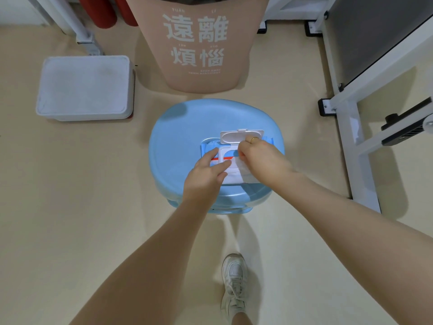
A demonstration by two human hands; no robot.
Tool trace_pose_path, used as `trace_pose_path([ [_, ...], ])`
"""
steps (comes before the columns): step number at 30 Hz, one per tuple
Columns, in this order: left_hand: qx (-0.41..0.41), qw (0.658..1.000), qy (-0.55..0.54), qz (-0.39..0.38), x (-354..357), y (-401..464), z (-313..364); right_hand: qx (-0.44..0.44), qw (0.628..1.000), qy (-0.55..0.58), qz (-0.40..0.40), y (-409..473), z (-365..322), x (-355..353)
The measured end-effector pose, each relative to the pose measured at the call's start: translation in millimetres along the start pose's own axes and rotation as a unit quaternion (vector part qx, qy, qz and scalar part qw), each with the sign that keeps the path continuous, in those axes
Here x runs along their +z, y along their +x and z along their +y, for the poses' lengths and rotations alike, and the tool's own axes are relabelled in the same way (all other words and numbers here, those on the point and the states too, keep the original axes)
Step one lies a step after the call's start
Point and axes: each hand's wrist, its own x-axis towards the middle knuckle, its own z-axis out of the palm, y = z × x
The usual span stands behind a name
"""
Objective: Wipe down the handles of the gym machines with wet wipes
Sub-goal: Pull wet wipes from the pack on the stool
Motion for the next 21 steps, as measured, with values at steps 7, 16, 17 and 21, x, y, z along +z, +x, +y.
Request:
trace_pose_path([
  [7, 0.009, 1.000, -0.001, -0.020, -4.8, 1.7, 0.1, 0.019, 0.997, -0.068, 0.011, 3.4, -16.2, 10.5],
  [16, -0.016, 1.000, -0.017, -0.008, -8.7, -5.6, 5.6, -0.031, 0.973, 0.230, -0.014, 2.1, 22.4, 3.6],
  [17, -0.013, 1.000, -0.015, -0.006, -8.6, -5.6, 5.7, -0.026, 0.969, 0.247, -0.013, -0.9, 23.6, 0.9],
  [21, -0.014, 1.000, -0.004, -0.006, -9.6, -4.7, 6.7, -0.004, 0.974, 0.209, 0.085, -3.6, 14.5, 6.7],
])
